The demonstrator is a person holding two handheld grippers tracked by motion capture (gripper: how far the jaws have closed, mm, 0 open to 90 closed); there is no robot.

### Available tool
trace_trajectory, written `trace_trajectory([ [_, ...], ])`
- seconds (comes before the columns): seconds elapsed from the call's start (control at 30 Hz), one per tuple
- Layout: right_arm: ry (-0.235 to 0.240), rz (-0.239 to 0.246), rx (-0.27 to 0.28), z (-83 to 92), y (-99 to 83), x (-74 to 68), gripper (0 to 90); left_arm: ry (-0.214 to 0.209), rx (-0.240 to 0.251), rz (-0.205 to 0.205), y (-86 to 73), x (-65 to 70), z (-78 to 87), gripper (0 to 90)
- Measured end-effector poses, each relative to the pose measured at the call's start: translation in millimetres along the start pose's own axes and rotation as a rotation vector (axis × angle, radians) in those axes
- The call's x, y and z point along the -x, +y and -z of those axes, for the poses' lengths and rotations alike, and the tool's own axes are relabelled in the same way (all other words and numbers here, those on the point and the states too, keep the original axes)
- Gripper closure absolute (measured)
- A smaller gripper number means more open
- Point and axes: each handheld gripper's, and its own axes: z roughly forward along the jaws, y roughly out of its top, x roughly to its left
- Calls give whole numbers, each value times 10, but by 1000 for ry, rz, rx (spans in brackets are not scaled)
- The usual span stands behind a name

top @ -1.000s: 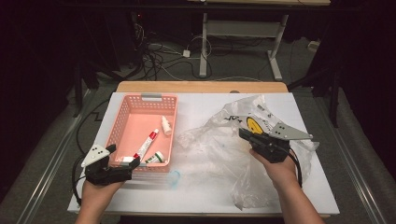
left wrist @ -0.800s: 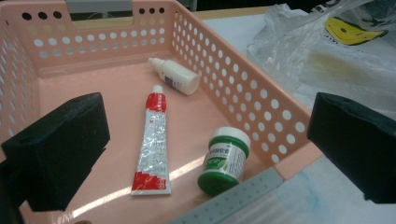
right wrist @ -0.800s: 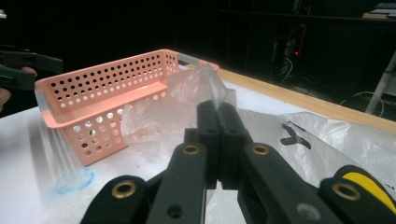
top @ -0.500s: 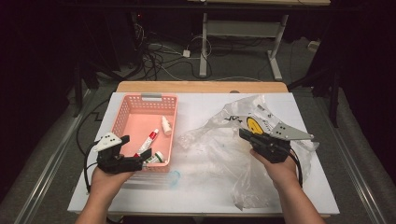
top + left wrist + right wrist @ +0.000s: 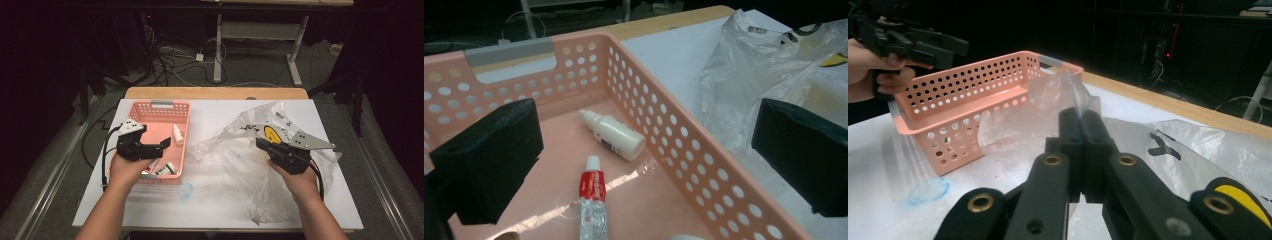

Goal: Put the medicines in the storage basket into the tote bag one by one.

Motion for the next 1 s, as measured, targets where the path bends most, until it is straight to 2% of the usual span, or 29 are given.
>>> trace_trajectory([
  [0.17, -5, 5, 3, 7, 4, -2, 900, -7, -25, 30, 33, -98, -129, 0],
  [0.3, -3, 5, -1, 2, 1, -3, 900, 16, -63, 44, 27, -171, -221, 0],
  [0.37, 0, 3, -1, -2, -2, -3, 900, 14, -83, 50, 34, -202, -258, 0],
  [0.57, 1, 9, -1, -1, 0, -2, 900, 37, -125, 37, 88, -245, -325, 5],
  [0.73, 8, -6, 9, -7, 22, 9, 900, 55, -196, 45, 82, -297, -415, 5],
  [0.83, 12, 17, 9, -16, 54, -15, 900, 61, -230, 54, 63, -323, -456, 4],
  [0.9, 13, 22, 17, -8, 71, -24, 900, 68, -258, 50, 49, -335, -488, 5],
  [0.97, 15, 23, 22, 6, 84, -20, 900, 99, -296, 30, 33, -347, -532, 6],
  [1.0, 11, 20, 25, 16, 87, -19, 900, 99, -296, 30, 33, -347, -532, 6],
])
